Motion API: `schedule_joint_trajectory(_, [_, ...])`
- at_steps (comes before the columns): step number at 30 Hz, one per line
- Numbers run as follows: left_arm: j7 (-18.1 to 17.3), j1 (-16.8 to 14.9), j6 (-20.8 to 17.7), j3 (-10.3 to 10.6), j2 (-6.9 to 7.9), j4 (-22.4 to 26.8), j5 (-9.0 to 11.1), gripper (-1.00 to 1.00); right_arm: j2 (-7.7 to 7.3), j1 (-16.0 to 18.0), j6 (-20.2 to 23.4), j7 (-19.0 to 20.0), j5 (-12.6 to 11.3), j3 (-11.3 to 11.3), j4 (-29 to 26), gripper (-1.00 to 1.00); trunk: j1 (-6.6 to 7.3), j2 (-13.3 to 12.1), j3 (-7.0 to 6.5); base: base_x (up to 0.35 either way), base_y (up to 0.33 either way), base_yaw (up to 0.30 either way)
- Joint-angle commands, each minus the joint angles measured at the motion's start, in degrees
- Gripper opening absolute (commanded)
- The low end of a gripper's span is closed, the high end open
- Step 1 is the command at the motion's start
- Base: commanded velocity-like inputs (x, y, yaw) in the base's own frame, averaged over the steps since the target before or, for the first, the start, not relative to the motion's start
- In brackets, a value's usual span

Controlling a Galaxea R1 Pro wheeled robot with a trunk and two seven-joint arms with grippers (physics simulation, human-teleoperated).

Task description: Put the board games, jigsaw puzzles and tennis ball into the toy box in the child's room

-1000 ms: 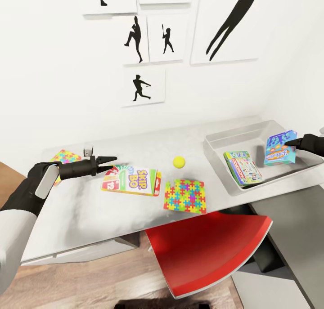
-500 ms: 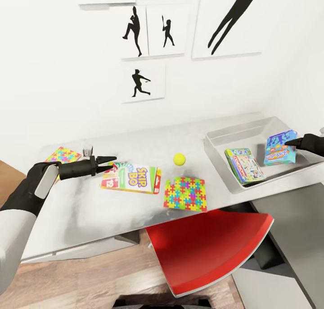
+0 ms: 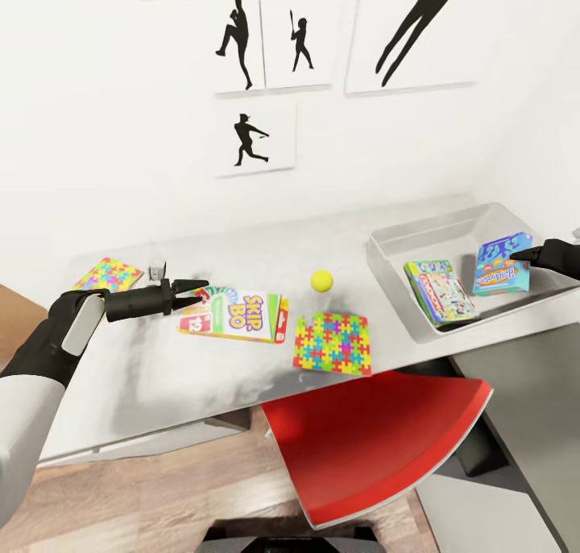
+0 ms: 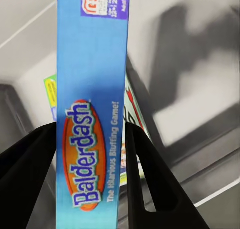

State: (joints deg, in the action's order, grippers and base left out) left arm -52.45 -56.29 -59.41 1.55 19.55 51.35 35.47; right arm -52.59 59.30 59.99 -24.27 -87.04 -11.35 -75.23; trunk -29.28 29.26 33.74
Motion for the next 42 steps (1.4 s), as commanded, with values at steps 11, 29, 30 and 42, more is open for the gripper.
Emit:
schedule_joint_trajectory(11, [-0.19,-0.05,-0.22,0.26,0.05,1.43,0.09,1.00,-0.08,0.11,0.01,-0.52,-1.08,0.57,0.00,-1.00,-0.02,0.09,1.12,0.000,0.000,0.000])
schedule_joint_trajectory(29, [-0.30,0.06,-0.27,0.44,-0.04,2.79,0.12,1.00,-0.06,0.12,0.01,-0.75,-0.49,0.78,0.08,-1.00,-0.02,0.09,2.43,0.000,0.000,0.000])
schedule_joint_trajectory(30, [-0.31,0.09,-0.27,0.45,-0.04,2.79,0.12,1.00,-0.06,0.12,0.01,-0.76,-0.47,0.79,0.08,-1.00,-0.02,0.09,2.43,0.000,0.000,0.000])
schedule_joint_trajectory(42, [-0.35,0.12,-0.27,0.37,-0.04,2.94,0.12,1.00,-0.03,0.12,0.01,-0.81,-0.42,2.49,0.84,-1.00,-0.02,0.09,2.44,0.000,0.000,0.000])
